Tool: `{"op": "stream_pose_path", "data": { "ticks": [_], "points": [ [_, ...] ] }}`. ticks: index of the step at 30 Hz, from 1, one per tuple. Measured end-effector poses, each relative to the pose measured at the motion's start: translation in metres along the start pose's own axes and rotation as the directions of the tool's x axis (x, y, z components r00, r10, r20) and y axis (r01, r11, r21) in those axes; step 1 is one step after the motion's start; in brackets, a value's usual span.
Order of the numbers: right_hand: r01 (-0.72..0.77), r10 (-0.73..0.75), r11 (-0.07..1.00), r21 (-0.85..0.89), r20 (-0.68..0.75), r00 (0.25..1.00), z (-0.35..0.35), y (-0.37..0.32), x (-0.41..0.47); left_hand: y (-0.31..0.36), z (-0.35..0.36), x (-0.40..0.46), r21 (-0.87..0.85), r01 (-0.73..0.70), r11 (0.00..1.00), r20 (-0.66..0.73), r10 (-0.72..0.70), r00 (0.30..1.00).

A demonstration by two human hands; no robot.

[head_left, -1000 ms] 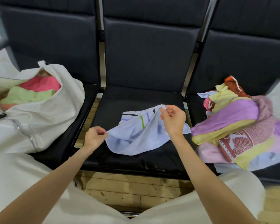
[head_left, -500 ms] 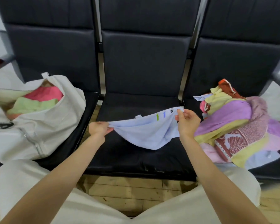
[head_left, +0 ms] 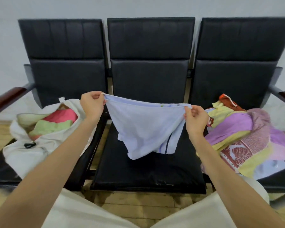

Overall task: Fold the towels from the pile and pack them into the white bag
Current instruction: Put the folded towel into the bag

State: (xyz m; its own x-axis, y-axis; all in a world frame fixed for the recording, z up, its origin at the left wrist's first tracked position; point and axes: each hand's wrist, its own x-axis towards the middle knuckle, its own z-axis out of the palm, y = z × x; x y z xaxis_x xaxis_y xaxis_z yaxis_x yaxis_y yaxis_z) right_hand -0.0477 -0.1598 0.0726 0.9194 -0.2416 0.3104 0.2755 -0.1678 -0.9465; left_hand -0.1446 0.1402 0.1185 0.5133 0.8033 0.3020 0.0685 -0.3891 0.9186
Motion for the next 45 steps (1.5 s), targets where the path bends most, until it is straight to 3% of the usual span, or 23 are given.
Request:
{"op": "stream_pose_path", "data": {
  "ticks": [3,8,10,13,17,21,23,26,33,36,41,45],
  "points": [
    [0.037,-0.038,0.999,-0.012,-0.039,0.999,0.000,-0.012,-0.006,0.021,-0.014,0.005,-0.026,-0.064,0.998,-0.035,0.063,0.997],
    [0.137,-0.136,0.991,-0.001,-0.121,0.983,0.000,-0.028,-0.015,0.046,-0.030,0.015,-0.156,0.061,0.986,-0.017,-0.064,0.998],
    [0.101,-0.102,0.994,-0.033,-0.019,0.995,0.003,-0.032,-0.016,0.048,-0.033,0.016,-0.062,-0.093,0.994,-0.091,0.087,0.992],
    [0.034,-0.031,0.998,-0.050,0.054,0.998,0.007,-0.027,-0.015,0.037,-0.031,0.015,0.161,-0.248,0.955,0.001,0.251,0.968],
    [-0.050,0.048,0.998,0.023,0.095,0.994,0.014,-0.015,-0.003,0.025,-0.025,0.027,0.263,-0.270,0.926,0.108,0.250,0.962],
    [-0.197,0.197,0.980,-0.027,0.269,0.943,0.025,-0.004,0.028,0.022,-0.011,0.052,0.297,-0.316,0.901,0.240,0.250,0.938],
    [-0.234,0.230,0.972,-0.031,0.356,0.906,0.030,-0.002,0.047,0.021,-0.001,0.066,0.285,-0.266,0.921,0.319,0.171,0.932],
    [-0.162,0.174,0.985,-0.065,0.382,0.908,0.036,-0.011,0.070,0.024,0.015,0.087,0.290,-0.217,0.932,0.357,0.104,0.928],
    [0.026,-0.028,1.000,0.013,0.282,0.959,0.038,-0.023,0.100,0.039,0.038,0.104,0.207,-0.344,0.916,0.232,0.295,0.927],
    [0.065,-0.055,0.997,-0.029,0.284,0.957,0.031,-0.006,0.093,0.029,0.037,0.086,0.209,-0.391,0.896,0.262,0.334,0.905],
    [-0.042,0.104,0.982,-0.187,0.334,0.937,0.019,0.065,0.048,-0.043,0.035,0.040,0.294,-0.315,0.903,0.378,0.193,0.906],
    [-0.205,0.328,0.922,-0.329,0.382,0.864,0.006,0.117,-0.001,-0.125,0.028,-0.006,0.390,-0.239,0.889,0.496,0.017,0.868]
  ]
}}
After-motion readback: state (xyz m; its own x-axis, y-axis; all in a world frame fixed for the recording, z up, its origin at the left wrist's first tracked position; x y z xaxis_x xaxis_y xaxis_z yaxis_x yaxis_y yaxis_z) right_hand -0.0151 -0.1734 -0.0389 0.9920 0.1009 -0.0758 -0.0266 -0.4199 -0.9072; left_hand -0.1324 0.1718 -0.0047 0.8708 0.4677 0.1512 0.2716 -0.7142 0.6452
